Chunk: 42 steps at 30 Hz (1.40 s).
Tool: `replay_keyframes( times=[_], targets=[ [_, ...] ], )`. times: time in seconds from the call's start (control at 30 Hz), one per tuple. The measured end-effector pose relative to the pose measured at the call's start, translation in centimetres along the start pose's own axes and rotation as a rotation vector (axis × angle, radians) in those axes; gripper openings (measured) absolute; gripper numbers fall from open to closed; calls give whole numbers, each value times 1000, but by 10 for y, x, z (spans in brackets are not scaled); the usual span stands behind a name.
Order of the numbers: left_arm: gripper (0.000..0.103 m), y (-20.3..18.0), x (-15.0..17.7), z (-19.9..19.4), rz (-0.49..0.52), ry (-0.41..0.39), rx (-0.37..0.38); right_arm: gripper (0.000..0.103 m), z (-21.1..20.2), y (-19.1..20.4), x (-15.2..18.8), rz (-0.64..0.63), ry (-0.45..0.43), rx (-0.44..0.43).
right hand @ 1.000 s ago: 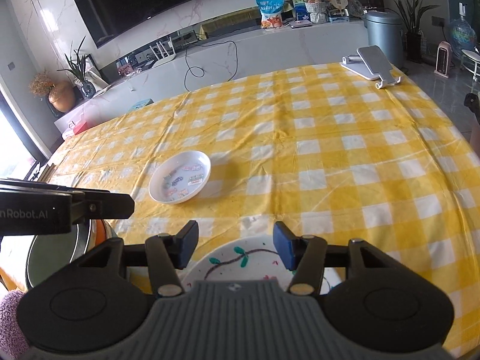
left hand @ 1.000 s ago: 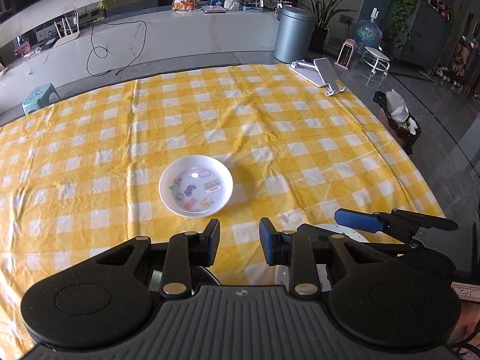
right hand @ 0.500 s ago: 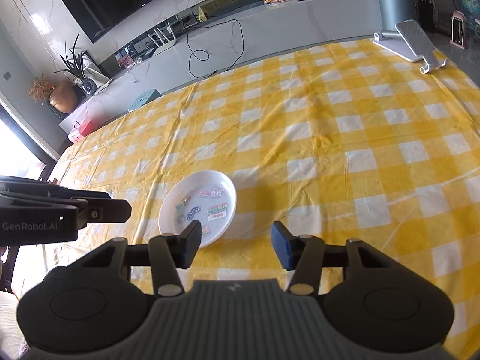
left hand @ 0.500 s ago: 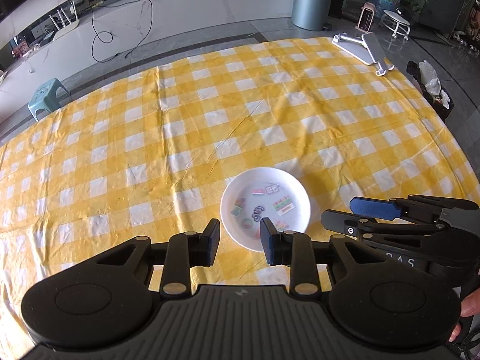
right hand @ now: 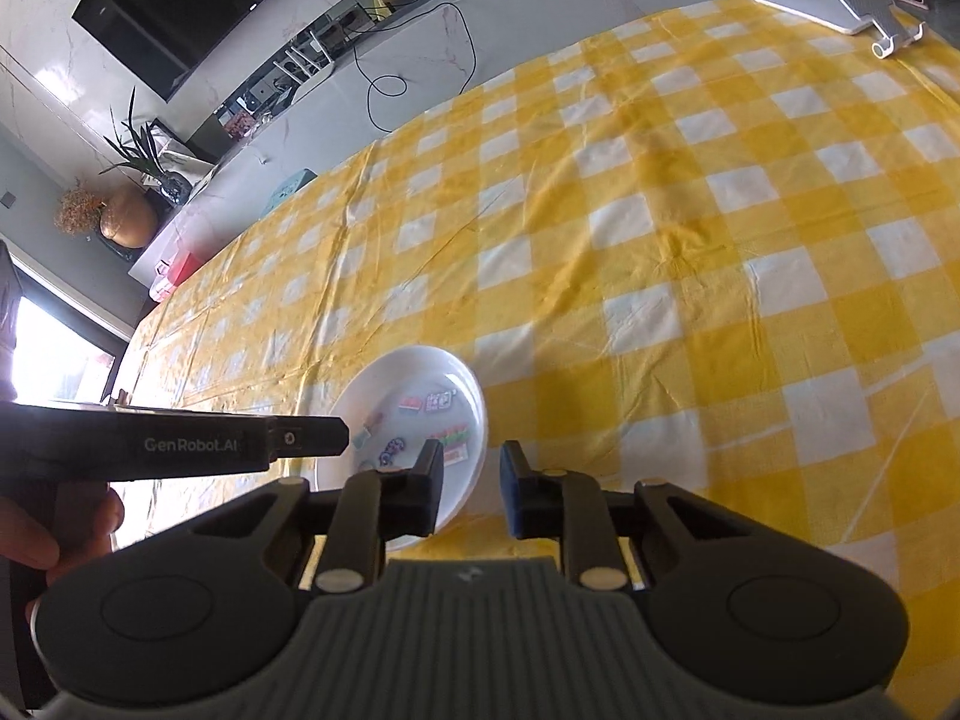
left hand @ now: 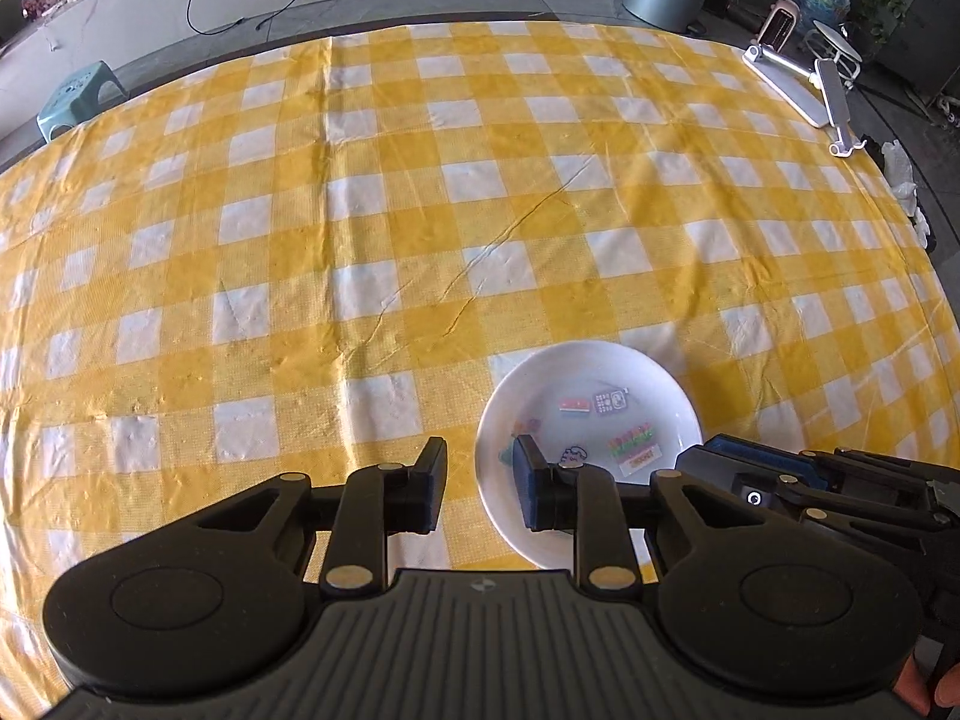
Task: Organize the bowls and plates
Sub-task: 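Move the open left tool to the small white sticker bowl, then close the left tool on the rim of the sticker bowl, then carry the sticker bowl onto the 'Fruity' plate and open the left tool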
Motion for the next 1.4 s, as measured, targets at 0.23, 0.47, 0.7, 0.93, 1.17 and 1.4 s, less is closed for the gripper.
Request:
replay_keyframes(
  times=[0.23, 0.47, 0.7, 0.93, 1.17, 1.4],
  targets=[
    [10, 0, 1, 0, 1, -3, 10, 7, 5, -1, 3, 16, 6, -5],
    [3, 0, 2, -3, -1, -6, -4, 3, 1, -3, 1, 18, -8, 6],
    [3, 1, 2, -30, -38, -43, 0, 1, -18, 4, -1, 10, -48, -15],
    [3, -14, 13, -71, -82, -98, 19, 0, -53, 11, 6, 25, -105, -36],
    [3, -44, 35, -110, -90, -173, 39, 0, -104, 10, 19, 67, -189, -46],
    [3, -78, 68, -134, -94, -217, 66, 0, -156, 4, 49, 85, -270, -7]
  ],
)
Point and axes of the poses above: each gripper's, at about its wrist camera, not at the fingertips, and z roughly the way its jaws point, y to its left, x to its underside, the point moved 10 cm from there along z, roughly the way its jaws point, and after that the axes turned 13 degrees about -x, right-handed, at the moved point
